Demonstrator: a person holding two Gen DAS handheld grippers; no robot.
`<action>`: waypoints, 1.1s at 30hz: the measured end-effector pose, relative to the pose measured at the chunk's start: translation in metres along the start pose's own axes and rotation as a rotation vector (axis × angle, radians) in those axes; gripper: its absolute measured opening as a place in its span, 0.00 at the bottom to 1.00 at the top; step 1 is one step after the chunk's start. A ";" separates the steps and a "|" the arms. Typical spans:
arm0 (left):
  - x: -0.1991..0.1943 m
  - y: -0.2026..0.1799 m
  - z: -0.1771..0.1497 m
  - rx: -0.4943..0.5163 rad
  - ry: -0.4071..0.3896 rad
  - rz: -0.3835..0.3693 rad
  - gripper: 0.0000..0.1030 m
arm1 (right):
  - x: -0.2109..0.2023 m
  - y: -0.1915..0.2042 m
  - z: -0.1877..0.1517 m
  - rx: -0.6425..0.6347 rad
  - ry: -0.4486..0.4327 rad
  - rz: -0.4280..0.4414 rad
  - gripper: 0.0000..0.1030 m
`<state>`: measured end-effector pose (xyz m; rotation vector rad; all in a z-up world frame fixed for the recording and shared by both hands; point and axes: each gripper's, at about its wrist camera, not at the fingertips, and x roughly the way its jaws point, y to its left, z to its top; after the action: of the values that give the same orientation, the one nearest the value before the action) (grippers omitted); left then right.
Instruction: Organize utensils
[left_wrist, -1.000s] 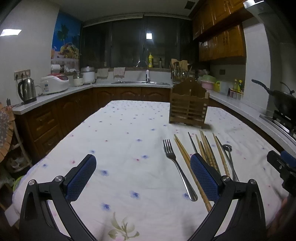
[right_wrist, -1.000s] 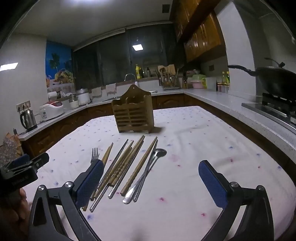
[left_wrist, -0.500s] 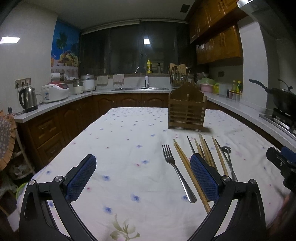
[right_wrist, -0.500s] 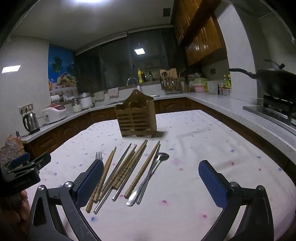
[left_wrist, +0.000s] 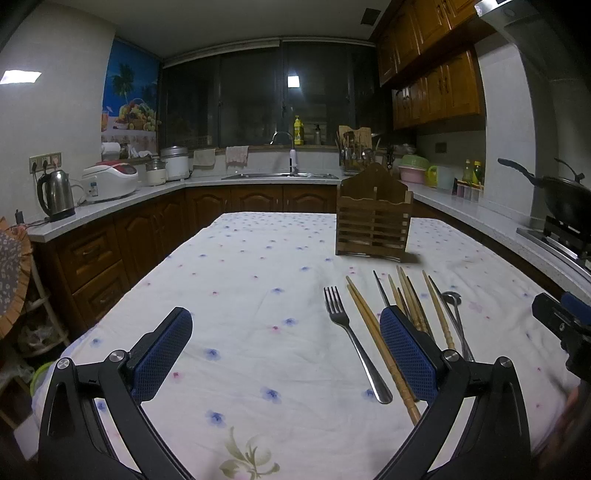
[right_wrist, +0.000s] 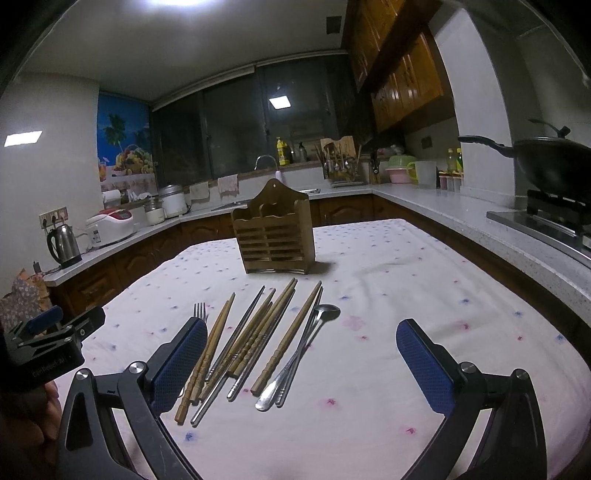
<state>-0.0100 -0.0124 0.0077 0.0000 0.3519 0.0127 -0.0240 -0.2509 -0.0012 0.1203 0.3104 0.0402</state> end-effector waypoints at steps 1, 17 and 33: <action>0.000 0.000 0.000 0.000 0.000 0.001 1.00 | 0.000 0.001 0.000 0.000 0.001 0.000 1.00; 0.005 -0.001 -0.003 -0.008 0.019 -0.009 1.00 | 0.000 0.001 0.000 0.003 0.003 -0.001 1.00; 0.026 -0.001 0.007 -0.006 0.102 -0.064 1.00 | 0.004 0.005 0.000 0.019 0.041 0.010 1.00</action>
<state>0.0163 -0.0128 0.0050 -0.0180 0.4536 -0.0501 -0.0203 -0.2455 -0.0015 0.1403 0.3512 0.0492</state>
